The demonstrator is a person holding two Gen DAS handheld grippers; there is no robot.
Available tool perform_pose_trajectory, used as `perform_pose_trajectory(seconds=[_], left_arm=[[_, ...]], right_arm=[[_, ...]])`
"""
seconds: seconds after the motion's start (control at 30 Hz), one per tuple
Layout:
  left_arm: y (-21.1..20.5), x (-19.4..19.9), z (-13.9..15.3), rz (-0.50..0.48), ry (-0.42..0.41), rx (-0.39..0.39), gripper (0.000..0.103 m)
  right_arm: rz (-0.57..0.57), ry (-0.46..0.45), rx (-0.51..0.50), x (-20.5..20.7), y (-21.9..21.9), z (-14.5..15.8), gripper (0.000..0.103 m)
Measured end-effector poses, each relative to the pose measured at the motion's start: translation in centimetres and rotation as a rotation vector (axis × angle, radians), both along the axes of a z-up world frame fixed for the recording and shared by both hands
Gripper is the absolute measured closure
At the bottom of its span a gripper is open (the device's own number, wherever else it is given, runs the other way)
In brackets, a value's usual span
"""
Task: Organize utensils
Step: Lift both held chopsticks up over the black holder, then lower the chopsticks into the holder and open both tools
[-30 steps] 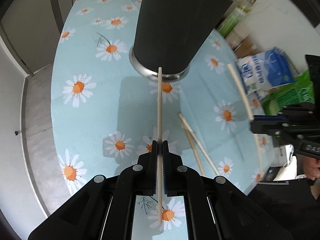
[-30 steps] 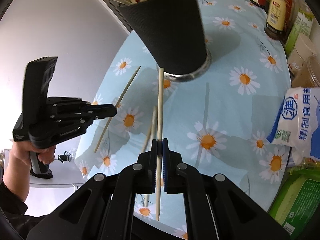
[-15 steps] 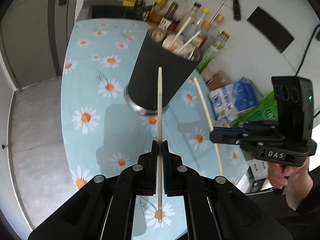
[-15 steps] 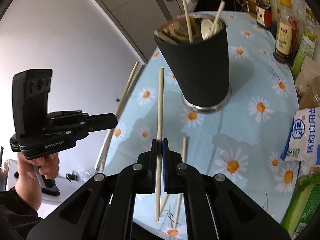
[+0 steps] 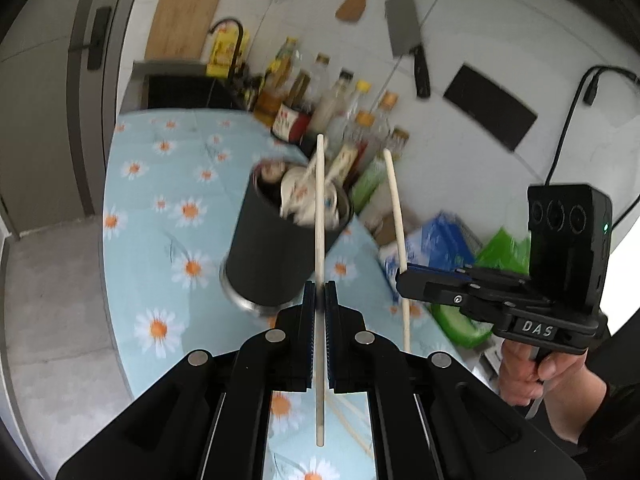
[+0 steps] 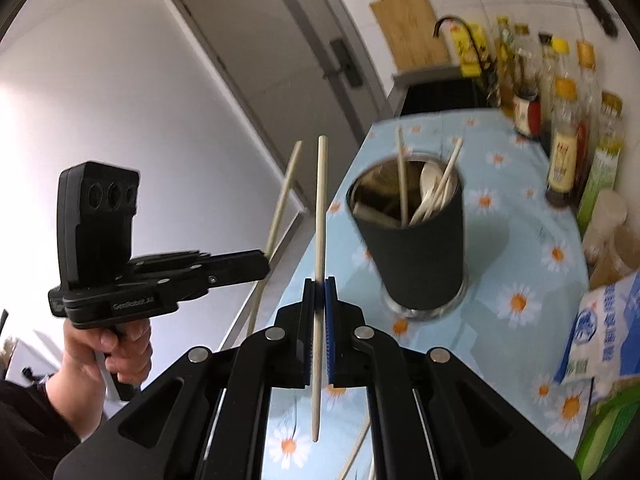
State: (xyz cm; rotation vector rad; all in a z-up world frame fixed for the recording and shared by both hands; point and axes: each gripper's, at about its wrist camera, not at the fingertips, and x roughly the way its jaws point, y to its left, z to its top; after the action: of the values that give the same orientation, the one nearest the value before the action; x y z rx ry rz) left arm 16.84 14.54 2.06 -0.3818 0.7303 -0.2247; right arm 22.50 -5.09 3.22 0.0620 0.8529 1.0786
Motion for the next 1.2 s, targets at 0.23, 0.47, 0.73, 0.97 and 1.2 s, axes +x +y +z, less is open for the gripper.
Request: perform_pose_trajectory(seconds=[0.23, 0.47, 0.73, 0.97, 1.2], left_arm=[[1.1, 1.6, 2.9, 0.086, -0.163, 0.020, 0.099], [2.0, 3.9, 4.5, 0.130, -0.264, 0.027, 0.099], [3.0, 6.7, 4.9, 0.172, -0.367, 0.013, 0.099], [2.6, 8.9, 3.6, 0.162, -0.420, 0.028, 0.099], [1.7, 9.4, 1.8, 0.139, -0.437, 0.075, 0.099]], right_arm=[[-0.102, -0.080, 0.116, 2.9, -0.1, 2.2, 0.097], [-0.219, -0.182, 0.251, 5.4, -0.2, 4.1, 0.097], [-0.287, -0.251, 0.292, 7.7, 0.4, 4.0, 0.097], [-0.334, -0.269, 0.280, 8.8, 0.8, 2.6, 0.097], [-0.356, -0.283, 0.253, 8.8, 1.1, 1.0, 0.097]])
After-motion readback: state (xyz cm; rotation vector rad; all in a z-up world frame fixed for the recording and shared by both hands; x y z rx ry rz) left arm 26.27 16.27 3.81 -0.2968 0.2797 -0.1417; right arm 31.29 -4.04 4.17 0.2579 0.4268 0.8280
